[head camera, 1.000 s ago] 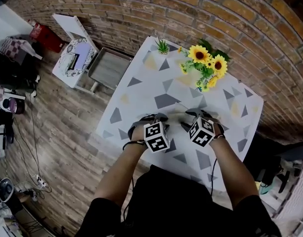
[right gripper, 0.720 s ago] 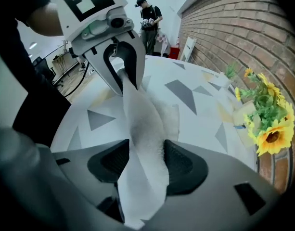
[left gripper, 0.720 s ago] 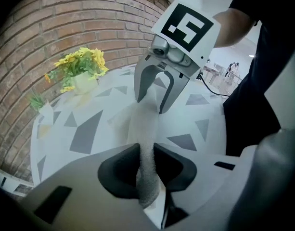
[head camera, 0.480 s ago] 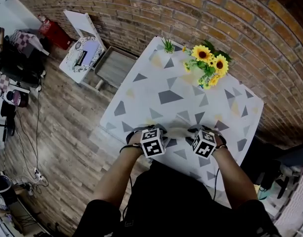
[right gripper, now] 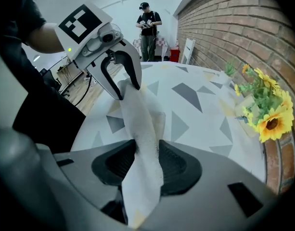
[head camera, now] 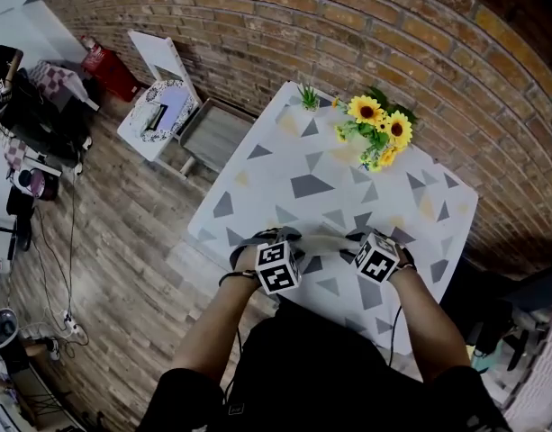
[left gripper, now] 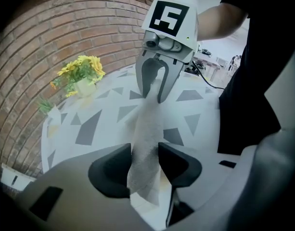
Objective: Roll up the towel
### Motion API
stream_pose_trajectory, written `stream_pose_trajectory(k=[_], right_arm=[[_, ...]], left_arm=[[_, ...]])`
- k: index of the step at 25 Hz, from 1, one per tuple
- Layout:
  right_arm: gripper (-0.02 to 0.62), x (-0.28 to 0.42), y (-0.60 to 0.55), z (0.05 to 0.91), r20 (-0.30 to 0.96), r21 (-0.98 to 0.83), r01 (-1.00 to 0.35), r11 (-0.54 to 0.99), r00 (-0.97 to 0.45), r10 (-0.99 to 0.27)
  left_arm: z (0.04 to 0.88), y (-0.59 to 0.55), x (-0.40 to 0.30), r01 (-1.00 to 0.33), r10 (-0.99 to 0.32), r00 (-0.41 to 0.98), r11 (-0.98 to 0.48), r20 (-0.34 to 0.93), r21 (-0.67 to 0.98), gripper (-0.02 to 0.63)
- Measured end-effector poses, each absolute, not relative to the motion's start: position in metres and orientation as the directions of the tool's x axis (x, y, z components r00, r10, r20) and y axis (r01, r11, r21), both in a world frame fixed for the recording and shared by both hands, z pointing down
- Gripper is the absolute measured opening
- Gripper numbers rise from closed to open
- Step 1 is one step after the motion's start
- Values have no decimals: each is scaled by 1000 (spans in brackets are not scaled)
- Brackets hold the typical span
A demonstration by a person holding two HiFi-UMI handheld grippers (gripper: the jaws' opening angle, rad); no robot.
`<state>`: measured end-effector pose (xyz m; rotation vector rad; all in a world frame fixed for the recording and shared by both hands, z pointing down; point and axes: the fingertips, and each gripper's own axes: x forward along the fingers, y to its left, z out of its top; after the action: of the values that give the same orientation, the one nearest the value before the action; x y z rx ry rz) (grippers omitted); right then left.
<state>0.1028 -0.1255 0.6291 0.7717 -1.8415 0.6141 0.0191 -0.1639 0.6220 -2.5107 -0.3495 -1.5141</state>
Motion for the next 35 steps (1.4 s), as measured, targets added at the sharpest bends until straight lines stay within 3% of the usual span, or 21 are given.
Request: stream_pose_trajectory(k=[20, 30, 35], right_arm=[[181, 140, -178, 630, 921, 49, -836, 546, -174, -349], [74, 143, -163, 572, 808, 58, -929, 365, -171, -563], [17, 149, -143, 526, 687, -13, -968, 249, -190, -702]], left_arm=[[627, -226, 37, 114, -78, 503, -981, 861, -156, 178], [588, -229, 34, -24, -109, 645, -992, 756, -122, 175], [535, -227, 33, -189, -162, 749, -982, 642, -27, 146]])
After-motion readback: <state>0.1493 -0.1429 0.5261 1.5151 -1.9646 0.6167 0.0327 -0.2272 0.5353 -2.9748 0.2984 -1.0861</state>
